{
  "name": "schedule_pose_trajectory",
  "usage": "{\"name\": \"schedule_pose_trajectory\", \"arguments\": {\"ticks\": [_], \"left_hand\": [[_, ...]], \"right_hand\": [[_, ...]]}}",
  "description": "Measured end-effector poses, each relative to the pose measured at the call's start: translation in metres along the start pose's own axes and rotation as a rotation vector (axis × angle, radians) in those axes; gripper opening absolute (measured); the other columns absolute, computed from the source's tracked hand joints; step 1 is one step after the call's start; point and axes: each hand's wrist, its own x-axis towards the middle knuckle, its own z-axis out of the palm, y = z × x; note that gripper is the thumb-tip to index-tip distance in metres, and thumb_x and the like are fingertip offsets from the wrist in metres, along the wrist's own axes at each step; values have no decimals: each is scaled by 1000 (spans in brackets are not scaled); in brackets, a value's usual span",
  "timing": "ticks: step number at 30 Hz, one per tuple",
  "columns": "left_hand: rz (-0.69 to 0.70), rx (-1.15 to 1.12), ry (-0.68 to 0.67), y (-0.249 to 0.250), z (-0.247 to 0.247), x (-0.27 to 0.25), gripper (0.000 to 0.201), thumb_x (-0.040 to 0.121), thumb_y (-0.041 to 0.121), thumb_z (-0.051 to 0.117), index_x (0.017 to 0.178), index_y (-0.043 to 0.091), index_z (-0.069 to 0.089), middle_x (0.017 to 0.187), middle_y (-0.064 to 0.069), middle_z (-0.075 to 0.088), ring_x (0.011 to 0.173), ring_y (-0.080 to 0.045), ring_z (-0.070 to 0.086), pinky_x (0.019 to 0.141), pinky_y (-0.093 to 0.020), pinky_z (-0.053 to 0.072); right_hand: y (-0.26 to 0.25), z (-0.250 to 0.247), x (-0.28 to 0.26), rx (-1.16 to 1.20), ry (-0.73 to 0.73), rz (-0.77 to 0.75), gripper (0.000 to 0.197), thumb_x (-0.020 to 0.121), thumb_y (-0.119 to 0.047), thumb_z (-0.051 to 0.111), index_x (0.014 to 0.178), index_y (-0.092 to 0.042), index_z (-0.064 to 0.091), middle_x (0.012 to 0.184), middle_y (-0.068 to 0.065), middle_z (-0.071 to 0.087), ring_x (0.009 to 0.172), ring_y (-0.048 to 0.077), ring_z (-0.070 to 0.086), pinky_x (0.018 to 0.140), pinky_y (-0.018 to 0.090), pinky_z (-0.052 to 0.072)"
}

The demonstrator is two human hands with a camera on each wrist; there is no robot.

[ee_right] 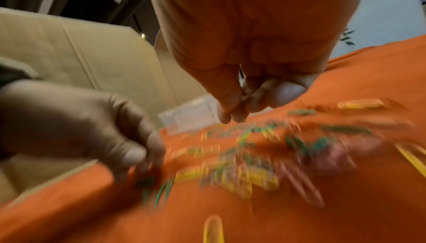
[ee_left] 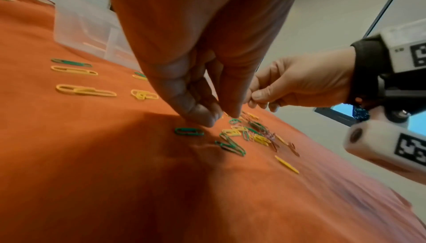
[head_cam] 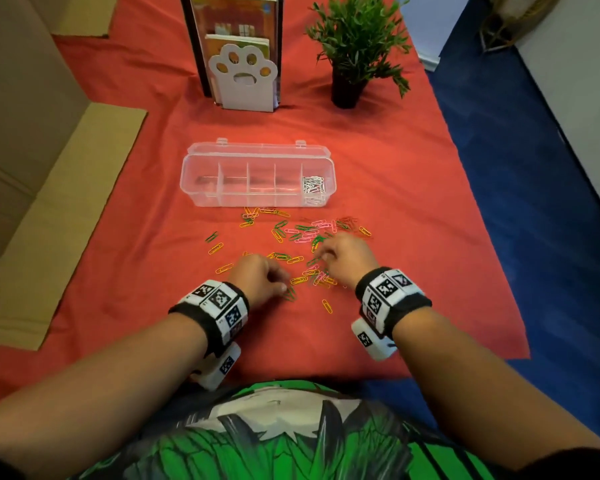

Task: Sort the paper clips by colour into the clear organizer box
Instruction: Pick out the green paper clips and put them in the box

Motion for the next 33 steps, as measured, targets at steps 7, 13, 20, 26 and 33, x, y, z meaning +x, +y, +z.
{"name": "schedule_pose_trajectory", "arguments": {"ticks": [7,13,20,26,33], "left_hand": [[194,330,-38,3,16,-2,22,80,21,66,101,21,71,105,-5,64,101,-21,59,83,-23,39],[243,407,-3,-2,22,1,18,84,23,60,96,11,66,104,-11,59,102,-28,57,88,-32,40],[105,-29,149,-10,10,-2,19,86,5,54,102,11,63,89,-1,62,84,-20,57,69,-22,34],[-244,-468,75,-23,1,5,32,83,-8,35,70,17,52,64,-4,49,55,-17,44,55,-24,36],[-74,95,129,-22,1,1,14,86,23,54,76,13,56,91,-13,62,89,-29,56,73,-30,37]], "right_hand": [[6,49,-17,-202,54,-181,20,82,-7,54,97,-16,63,102,11,56,101,31,51,84,37,43],[4,57,-17,-396,171,-218,10,78,-4,60,88,-8,59,91,12,58,87,33,58,69,37,48],[6,44,-7,-388,89,-213,21,87,-9,50,108,-10,53,110,12,53,105,32,52,87,41,43],[-4,44,-13,-491,76,-209,30,83,-1,44,112,-6,49,112,15,53,106,33,52,85,41,44],[7,37,6,108,144,-85,20,80,-6,51,91,-13,66,97,7,59,92,24,57,86,34,47]]}}
